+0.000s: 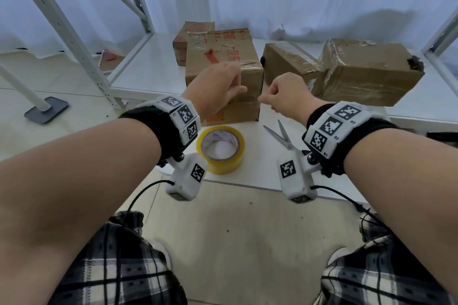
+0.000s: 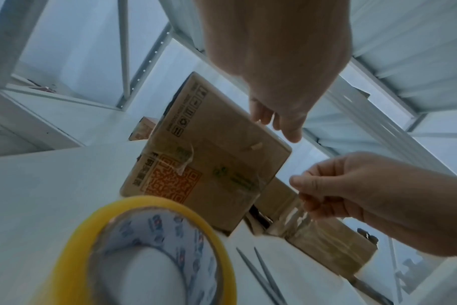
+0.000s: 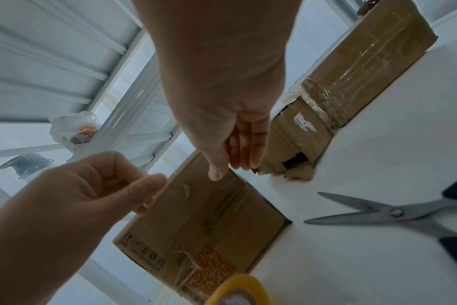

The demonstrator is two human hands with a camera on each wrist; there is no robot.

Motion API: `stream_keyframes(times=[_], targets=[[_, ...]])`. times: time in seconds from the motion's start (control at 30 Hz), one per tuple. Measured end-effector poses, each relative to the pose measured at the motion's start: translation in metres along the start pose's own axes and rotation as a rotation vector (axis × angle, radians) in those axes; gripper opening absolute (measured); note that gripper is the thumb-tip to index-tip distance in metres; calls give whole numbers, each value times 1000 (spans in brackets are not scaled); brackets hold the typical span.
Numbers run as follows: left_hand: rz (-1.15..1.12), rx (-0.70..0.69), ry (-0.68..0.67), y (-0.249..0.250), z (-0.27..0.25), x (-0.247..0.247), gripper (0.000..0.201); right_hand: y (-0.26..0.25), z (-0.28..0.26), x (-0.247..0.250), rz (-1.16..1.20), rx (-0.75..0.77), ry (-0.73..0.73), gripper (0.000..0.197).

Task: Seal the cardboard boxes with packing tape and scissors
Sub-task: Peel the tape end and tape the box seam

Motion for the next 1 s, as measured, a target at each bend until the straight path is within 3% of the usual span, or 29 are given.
stream_keyframes(times=[0.17,0.23,0.3,0.4,0.47,0.57,0.63,0.73,0.87,1.0], targets=[[46,194,-468,10,-31,-46,53,10,-27,-13,-68,5,-50,30],[17,190,-583,14,-49,-66,61,22,-37,-22,-2,-60,-84,32],[50,135,-650,21,-64,-78,58,36,-46,-32,106,-137,-102,32],[163,109,-738,28,-79,-84,38,47,-65,-51,277,-178,-208,21],[92,104,-683,30,-78,-76,22,47,-70,-57,227,-142,-248,32],[-178,190,-505,32,-67,-47,28,37,-71,-51,98,-29,-350,80],[-373,245,-414,36,-58,-25,36,25,-72,-37,160,26,-406,96],[-551,267,-336,46,-46,-2,34,8,-69,-11,141,99,-350,97],[-582,298,-282,50,-35,21,25,-13,-67,17,54,216,-225,91],[-621,378,-187,43,-34,26,30,-29,-71,29,60,327,-128,68]])
Point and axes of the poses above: each hand's wrist, its own z-axis towards the middle knuckle, its own x-axis out of the back of the hand, y = z × x, the point moved 4 cm from there along z, towards the middle knuckle, and after that the axes turned 11 degrees about -x, right-handed, at the moved point
